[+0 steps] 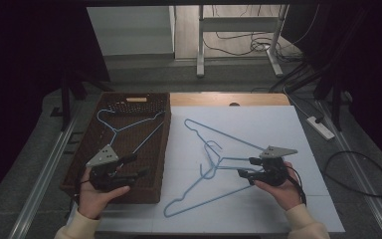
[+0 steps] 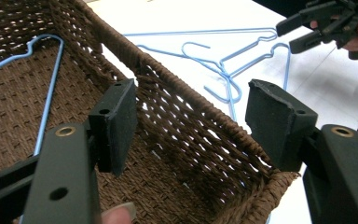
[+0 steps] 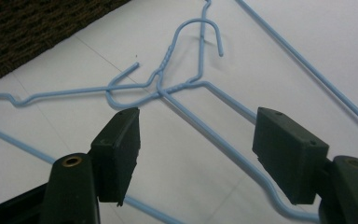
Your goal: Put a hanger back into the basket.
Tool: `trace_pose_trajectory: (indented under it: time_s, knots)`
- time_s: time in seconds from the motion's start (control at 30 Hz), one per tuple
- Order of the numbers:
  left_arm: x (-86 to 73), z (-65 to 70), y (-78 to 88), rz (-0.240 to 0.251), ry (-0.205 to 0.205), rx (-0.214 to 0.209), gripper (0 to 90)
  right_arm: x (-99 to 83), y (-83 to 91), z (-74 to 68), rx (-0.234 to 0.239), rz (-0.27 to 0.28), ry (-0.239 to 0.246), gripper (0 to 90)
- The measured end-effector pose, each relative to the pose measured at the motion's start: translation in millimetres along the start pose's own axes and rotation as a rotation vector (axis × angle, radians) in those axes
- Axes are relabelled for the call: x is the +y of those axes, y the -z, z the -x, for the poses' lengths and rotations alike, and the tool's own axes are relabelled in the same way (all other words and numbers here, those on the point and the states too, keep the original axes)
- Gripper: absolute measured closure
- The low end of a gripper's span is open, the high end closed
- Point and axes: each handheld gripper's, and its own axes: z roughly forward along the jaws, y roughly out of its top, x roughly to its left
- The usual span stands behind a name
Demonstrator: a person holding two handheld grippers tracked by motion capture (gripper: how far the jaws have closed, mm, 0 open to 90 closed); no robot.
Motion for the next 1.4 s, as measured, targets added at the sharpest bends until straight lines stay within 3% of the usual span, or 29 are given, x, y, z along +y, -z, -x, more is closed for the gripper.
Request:
trace_pose_trajectory:
  time_s: [0.4, 0.77, 0.93, 1.4]
  knots:
    - [2.1, 5.8, -7.0, -0.013, -0.019, -0.018, 34.3, 32.6, -40.2, -15.6, 0.024, -0.071, 0.012, 34.1]
    - [1.0, 6.0, -11.8, -0.025, -0.022, -0.026, 34.3, 50.6, -87.7, -14.4, 0.046, -0.155, -0.013, 36.5]
    - [0.9, 5.9, -11.9, -0.024, -0.022, -0.026, 34.3, 54.4, -100.3, -13.2, 0.055, -0.177, -0.029, 38.9]
    - [1.7, 5.0, -10.1, -0.012, -0.014, -0.037, 34.3, 59.3, -133.5, -10.5, 0.066, -0.263, -0.116, 64.6]
